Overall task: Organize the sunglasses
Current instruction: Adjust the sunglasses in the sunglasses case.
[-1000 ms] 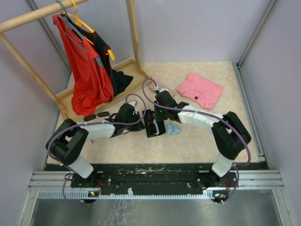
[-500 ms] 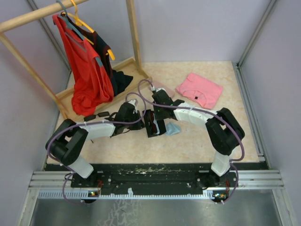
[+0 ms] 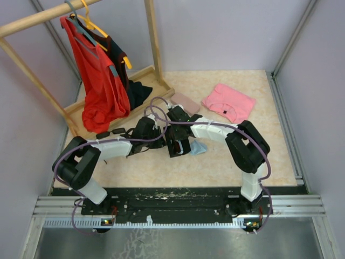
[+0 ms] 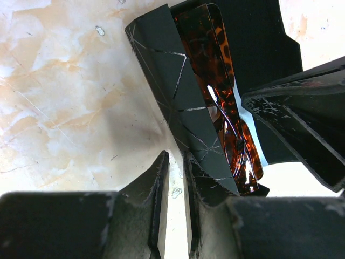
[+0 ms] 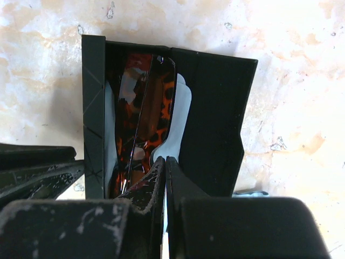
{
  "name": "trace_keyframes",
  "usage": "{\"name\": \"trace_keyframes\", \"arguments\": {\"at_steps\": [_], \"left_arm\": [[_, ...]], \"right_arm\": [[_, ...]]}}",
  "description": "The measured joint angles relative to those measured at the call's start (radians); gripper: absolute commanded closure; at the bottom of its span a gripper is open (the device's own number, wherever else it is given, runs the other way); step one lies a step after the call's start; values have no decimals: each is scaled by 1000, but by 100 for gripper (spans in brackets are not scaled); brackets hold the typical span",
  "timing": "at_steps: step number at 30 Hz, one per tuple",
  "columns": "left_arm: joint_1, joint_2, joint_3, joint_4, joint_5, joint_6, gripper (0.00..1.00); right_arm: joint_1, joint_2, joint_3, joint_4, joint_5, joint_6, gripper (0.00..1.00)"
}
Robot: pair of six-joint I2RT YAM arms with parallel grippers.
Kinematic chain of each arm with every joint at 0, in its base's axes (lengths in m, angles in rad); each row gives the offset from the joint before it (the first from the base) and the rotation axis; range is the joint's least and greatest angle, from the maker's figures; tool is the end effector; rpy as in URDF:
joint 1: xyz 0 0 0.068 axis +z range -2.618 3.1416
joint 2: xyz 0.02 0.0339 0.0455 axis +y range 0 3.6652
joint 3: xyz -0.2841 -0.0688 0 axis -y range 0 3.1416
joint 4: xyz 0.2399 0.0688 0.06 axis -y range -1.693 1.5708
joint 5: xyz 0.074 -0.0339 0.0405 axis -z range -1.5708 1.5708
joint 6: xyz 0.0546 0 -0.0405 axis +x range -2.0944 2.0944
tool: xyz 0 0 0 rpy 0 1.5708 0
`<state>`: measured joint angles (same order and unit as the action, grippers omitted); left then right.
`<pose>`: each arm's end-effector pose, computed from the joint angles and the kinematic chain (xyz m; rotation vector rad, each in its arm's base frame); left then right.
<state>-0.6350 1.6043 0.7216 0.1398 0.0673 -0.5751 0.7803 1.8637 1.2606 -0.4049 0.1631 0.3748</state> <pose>0.2577 -0.1945 0.1633 0.1079 2.4110 -0.6698 0.2918 0.2764 0.1907 -0.4588 2.5338 0.2300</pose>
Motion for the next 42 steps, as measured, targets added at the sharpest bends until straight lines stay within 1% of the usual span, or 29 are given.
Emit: {"name": "trace_keyframes", "arguments": {"at_steps": [9, 27, 42], "left_arm": [[0, 0, 0, 0, 0, 0, 78], [0, 0, 0, -8, 0, 0, 78], [0, 0, 0, -8, 0, 0, 78]], "right_arm": [[9, 37, 18, -16, 21, -10, 100], [11, 39, 19, -6, 0, -42, 100], [60, 37, 24, -8, 94, -58, 100]]}}
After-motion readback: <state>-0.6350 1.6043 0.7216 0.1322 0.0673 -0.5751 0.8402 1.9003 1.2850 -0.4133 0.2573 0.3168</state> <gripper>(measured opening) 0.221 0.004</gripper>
